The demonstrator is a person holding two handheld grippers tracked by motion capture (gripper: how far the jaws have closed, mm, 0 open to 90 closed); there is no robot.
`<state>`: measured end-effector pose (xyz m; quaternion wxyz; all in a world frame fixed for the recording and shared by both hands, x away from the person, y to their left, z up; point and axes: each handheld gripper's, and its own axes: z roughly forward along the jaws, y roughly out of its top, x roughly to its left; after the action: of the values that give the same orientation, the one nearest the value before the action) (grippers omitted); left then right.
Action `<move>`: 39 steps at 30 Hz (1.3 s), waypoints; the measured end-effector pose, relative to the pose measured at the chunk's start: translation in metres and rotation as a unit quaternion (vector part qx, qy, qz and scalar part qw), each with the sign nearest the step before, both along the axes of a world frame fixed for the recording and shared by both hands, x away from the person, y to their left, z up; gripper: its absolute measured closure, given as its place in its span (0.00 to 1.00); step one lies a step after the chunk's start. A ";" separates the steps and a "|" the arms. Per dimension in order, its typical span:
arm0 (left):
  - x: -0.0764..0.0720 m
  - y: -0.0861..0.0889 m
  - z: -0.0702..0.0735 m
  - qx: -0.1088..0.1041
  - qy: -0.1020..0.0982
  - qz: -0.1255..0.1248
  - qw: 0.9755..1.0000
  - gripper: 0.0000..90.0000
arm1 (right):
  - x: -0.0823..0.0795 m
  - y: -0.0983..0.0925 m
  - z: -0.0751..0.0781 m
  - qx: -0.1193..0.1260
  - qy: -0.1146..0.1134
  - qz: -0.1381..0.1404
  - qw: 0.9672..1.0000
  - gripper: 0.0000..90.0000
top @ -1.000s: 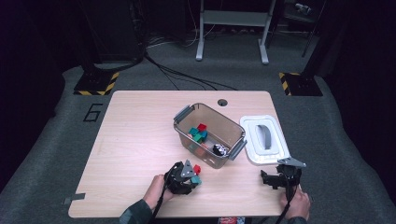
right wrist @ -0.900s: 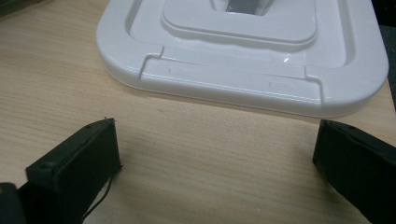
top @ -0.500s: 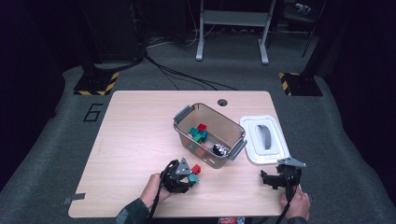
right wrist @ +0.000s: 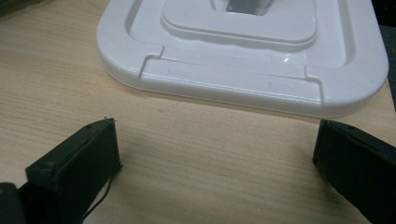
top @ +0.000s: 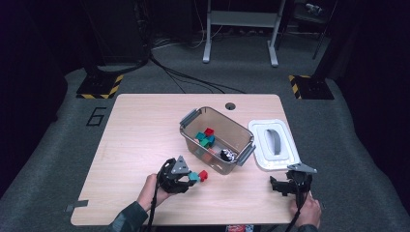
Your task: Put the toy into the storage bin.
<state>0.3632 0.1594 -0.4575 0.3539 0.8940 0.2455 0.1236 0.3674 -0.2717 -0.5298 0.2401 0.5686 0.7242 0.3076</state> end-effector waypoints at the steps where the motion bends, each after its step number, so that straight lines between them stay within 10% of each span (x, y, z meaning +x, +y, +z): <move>1: 0.002 0.002 0.002 0.000 0.001 0.002 1.000 0.66 | 0.000 0.000 0.000 0.000 0.000 0.000 1.000 0.00; 39: 0.060 0.025 0.091 -0.024 -0.081 0.079 0.993 0.66 | 0.000 0.000 0.000 0.000 0.000 0.000 1.000 0.00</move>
<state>0.4230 0.1845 -0.3664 0.3831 0.8502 0.2886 0.2169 0.3674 -0.2717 -0.5298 0.2400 0.5686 0.7242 0.3075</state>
